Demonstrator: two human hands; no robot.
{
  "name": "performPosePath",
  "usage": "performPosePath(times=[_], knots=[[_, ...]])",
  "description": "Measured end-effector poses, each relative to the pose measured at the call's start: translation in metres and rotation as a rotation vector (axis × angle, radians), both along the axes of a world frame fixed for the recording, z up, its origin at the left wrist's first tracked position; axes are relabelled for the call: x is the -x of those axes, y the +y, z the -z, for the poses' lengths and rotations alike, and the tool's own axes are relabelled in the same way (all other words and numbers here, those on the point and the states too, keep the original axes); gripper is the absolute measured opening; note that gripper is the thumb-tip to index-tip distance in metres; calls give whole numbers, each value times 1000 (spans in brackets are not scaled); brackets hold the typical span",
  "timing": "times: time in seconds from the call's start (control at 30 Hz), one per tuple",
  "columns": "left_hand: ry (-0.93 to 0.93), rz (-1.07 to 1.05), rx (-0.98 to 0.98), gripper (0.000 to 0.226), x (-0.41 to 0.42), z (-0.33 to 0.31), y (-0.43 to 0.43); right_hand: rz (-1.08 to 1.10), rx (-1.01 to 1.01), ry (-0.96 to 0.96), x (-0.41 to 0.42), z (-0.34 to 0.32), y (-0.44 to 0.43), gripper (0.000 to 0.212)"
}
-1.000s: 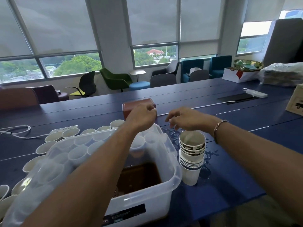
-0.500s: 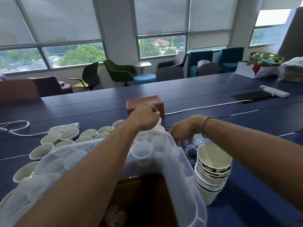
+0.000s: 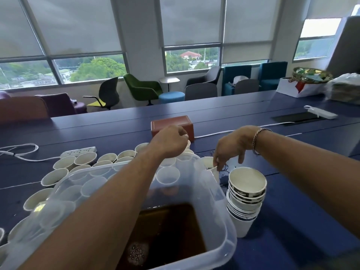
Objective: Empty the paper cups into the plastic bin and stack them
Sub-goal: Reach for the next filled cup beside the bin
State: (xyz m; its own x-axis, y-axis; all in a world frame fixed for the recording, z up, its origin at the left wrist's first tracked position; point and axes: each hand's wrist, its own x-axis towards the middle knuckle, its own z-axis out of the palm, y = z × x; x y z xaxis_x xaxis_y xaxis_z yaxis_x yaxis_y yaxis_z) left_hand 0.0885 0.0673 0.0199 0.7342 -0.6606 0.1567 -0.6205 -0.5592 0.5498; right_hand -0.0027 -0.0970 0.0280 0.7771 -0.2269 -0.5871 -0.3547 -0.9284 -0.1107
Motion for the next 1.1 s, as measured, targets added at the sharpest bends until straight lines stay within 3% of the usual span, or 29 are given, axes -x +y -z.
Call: performPosePath(times=[0.33, 0.47, 0.67, 0.77, 0.93, 1.1], knots=[[-162, -136, 91, 37, 33, -28, 5, 18, 38, -240, 43, -100, 19, 31], [-89, -166, 163, 52, 44, -45, 15, 9, 20, -354, 54, -130, 37, 28], [70, -140, 247, 37, 49, -60, 44, -57, 9, -409, 66, -154, 68, 23], [133, -165, 287, 38, 48, -61, 65, -58, -27, -467, 65, -152, 88, 30], [146, -213, 295, 36, 51, -61, 103, 32, -262, -650, 54, -110, 122, 68], [143, -247, 246, 21, 52, -57, 137, 85, -513, -732, 41, -46, 164, 56]])
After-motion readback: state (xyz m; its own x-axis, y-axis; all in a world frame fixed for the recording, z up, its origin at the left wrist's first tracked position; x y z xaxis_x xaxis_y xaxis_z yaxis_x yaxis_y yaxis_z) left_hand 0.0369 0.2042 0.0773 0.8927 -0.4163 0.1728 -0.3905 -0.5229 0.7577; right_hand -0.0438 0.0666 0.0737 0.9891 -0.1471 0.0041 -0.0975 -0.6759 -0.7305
